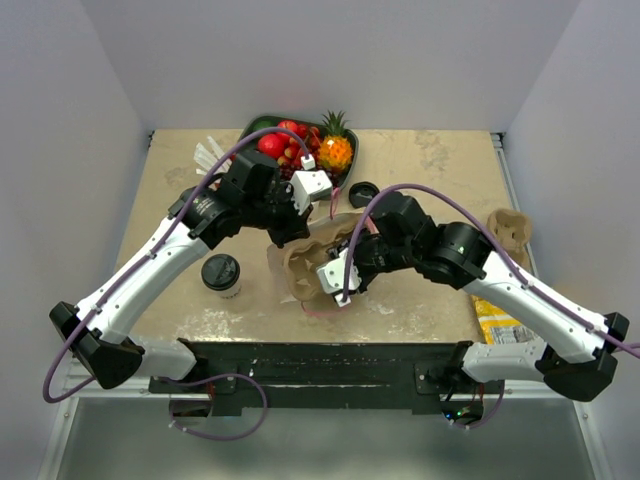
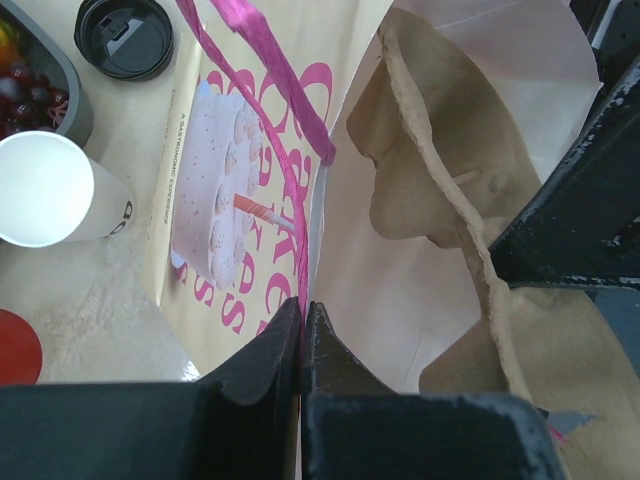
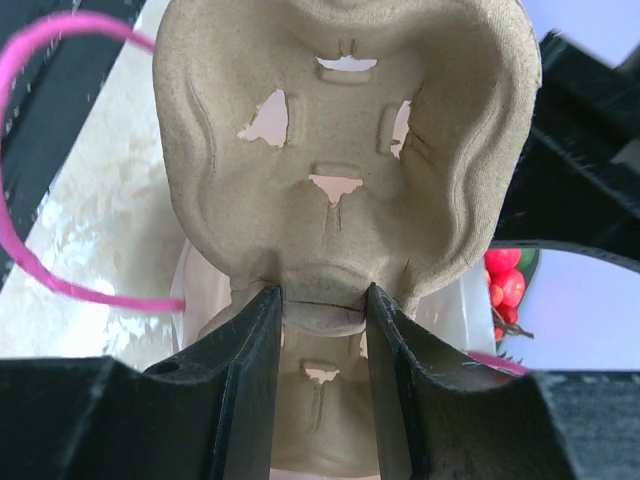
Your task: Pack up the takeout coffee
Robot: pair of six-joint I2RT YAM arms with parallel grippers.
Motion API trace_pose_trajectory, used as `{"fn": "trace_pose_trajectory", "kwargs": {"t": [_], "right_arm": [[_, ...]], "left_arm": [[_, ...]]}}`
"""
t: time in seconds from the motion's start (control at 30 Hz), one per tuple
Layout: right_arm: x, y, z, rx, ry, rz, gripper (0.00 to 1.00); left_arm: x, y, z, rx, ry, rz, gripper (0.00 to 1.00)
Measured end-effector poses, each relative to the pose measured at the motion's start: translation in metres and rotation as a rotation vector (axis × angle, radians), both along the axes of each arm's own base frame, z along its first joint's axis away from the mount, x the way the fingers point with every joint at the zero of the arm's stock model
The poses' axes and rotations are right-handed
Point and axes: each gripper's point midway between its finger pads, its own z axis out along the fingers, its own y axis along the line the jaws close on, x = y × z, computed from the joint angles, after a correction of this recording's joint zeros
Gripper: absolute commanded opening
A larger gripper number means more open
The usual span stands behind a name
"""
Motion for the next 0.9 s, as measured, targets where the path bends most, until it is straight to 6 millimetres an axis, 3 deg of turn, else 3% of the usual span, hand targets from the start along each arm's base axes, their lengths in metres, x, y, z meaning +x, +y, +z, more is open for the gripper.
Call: {"fn": "trace_pose_trajectory", "kwargs": {"t": [0.37,0.9], "right_arm": [[0.013,0.006,-0.031,-0.181,-0.018,-0.044,0.00],[0.032,0.002,-0.049,-0.354,-0.116,-0.163,0.00]], "left_arm": [[-0.002,-0.001,0.000,-0.009,0.012,-0.004,0.00],[-0.003,-0.002,0.001,-0.083,0.132,0.016,0.00]]}}
